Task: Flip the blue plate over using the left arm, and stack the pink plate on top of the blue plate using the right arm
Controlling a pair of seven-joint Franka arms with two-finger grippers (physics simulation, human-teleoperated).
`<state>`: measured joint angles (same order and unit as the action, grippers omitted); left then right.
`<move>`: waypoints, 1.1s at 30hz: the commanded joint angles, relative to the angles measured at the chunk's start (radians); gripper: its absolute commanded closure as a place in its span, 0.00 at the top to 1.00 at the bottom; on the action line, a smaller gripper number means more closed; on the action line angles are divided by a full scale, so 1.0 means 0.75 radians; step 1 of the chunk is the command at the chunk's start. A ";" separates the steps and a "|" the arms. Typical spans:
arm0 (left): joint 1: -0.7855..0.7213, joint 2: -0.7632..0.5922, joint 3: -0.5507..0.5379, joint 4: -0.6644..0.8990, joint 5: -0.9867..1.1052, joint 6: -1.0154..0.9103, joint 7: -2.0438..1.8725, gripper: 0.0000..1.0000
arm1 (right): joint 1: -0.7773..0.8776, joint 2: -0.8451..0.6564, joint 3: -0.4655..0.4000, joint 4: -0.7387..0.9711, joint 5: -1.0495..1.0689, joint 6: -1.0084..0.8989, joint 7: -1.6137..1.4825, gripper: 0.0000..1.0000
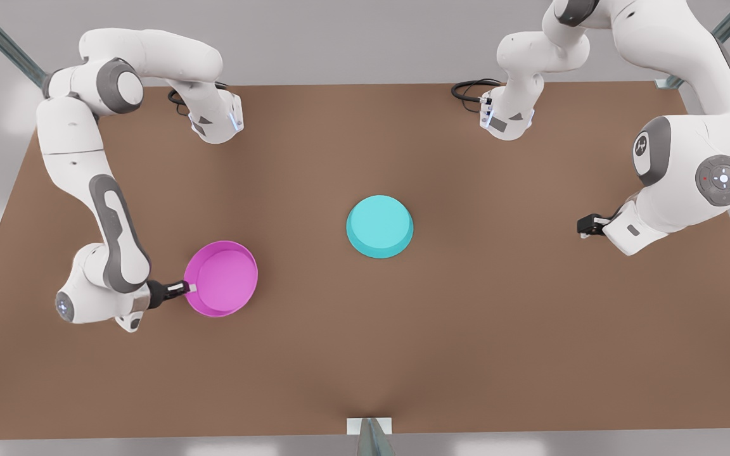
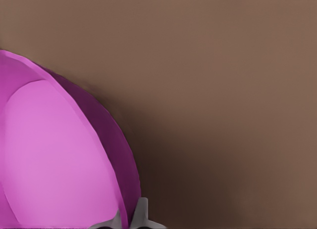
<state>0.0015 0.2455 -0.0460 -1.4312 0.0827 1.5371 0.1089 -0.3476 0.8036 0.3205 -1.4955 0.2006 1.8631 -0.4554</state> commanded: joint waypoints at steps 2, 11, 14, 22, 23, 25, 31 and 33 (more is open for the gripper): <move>0.000 0.000 0.000 0.000 0.000 0.002 0.000 1.00 | 0.020 0.000 0.002 0.002 -0.002 0.001 0.000 0.21; 0.002 0.000 0.000 0.000 0.000 0.000 0.000 1.00 | 0.140 -0.004 0.039 0.004 0.064 0.030 0.002 0.21; 0.002 0.000 0.000 0.000 0.000 0.000 0.000 1.00 | 0.181 -0.004 0.041 0.006 0.064 0.062 -0.006 0.21; 0.002 0.000 0.000 0.000 0.000 -0.006 -0.002 1.00 | 0.337 -0.004 0.074 0.010 0.109 0.158 0.057 0.21; 0.002 0.000 0.000 0.000 0.000 -0.006 -0.002 1.00 | 0.351 -0.004 0.074 0.010 0.117 0.169 0.081 0.21; 0.002 0.000 0.000 0.000 0.000 -0.006 -0.002 1.00 | 0.384 -0.002 0.072 0.012 0.121 0.177 0.112 0.21; 0.002 0.000 0.000 0.000 0.000 -0.006 -0.002 1.00 | 0.482 0.013 0.064 0.022 0.154 0.187 0.233 0.21; 0.002 0.000 0.000 0.000 0.000 -0.006 -0.002 1.00 | 0.517 0.017 0.064 0.022 0.162 0.187 0.266 0.21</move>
<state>0.0036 0.2455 -0.0460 -1.4312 0.0827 1.5323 0.1074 0.0531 0.8161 0.3680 -1.4779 0.3268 2.0033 -0.2446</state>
